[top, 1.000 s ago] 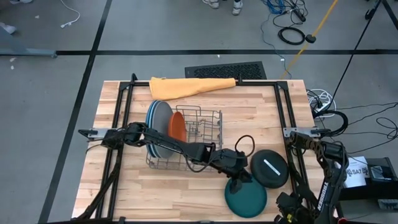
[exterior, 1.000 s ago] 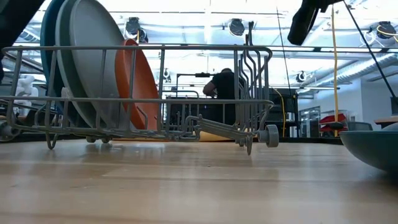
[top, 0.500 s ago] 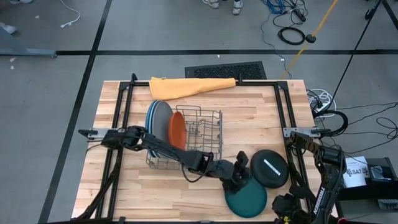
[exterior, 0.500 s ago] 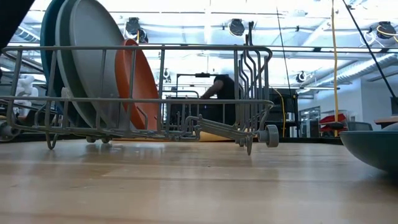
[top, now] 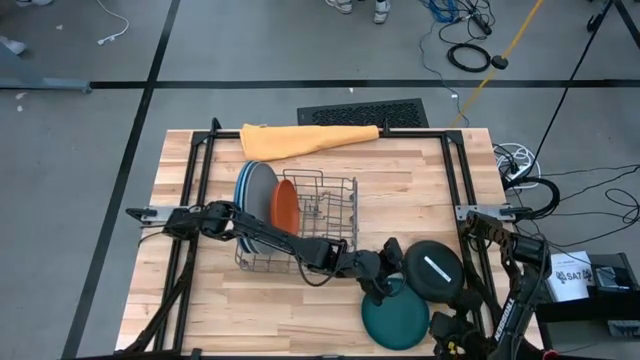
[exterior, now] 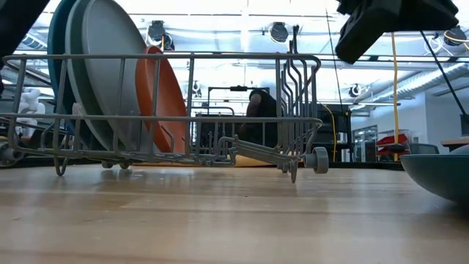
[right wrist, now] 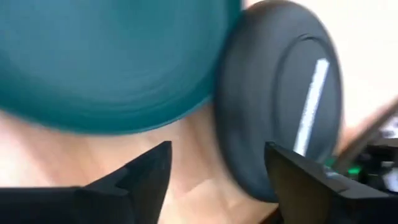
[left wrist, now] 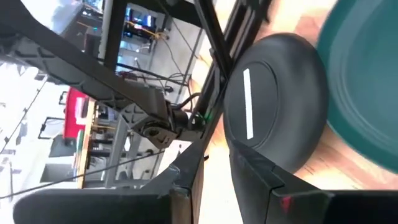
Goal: Sort dishes
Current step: Put the green plate in the dish rack
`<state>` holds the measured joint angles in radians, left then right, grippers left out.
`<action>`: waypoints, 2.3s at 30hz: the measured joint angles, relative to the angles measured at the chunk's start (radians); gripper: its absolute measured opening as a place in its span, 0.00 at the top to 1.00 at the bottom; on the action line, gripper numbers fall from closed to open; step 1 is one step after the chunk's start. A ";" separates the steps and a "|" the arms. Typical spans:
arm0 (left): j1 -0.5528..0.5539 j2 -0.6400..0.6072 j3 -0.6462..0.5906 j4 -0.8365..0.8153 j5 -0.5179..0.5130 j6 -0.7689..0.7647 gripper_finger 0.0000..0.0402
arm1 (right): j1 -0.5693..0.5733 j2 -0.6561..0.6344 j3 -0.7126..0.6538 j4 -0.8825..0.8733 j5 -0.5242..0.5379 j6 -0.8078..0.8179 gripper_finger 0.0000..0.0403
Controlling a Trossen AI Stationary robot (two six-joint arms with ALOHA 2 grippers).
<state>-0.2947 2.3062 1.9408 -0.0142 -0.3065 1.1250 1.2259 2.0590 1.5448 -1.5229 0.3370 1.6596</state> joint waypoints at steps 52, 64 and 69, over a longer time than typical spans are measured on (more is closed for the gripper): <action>-0.029 -0.002 0.000 0.003 -0.051 -0.074 0.80 | -0.126 0.002 -0.244 0.014 -0.162 0.052 0.33; -0.037 -0.003 0.000 -0.050 -0.135 -0.270 0.80 | -0.118 -0.025 -0.182 -0.049 -0.156 0.133 0.66; -0.073 -0.003 0.034 -0.175 -0.096 -0.316 0.80 | -0.110 -0.055 -0.083 -0.050 -0.146 0.131 0.79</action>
<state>-0.3673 2.3032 1.9750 -0.1891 -0.4024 0.8089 1.1160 2.0041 1.4617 -1.5728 0.1914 1.7909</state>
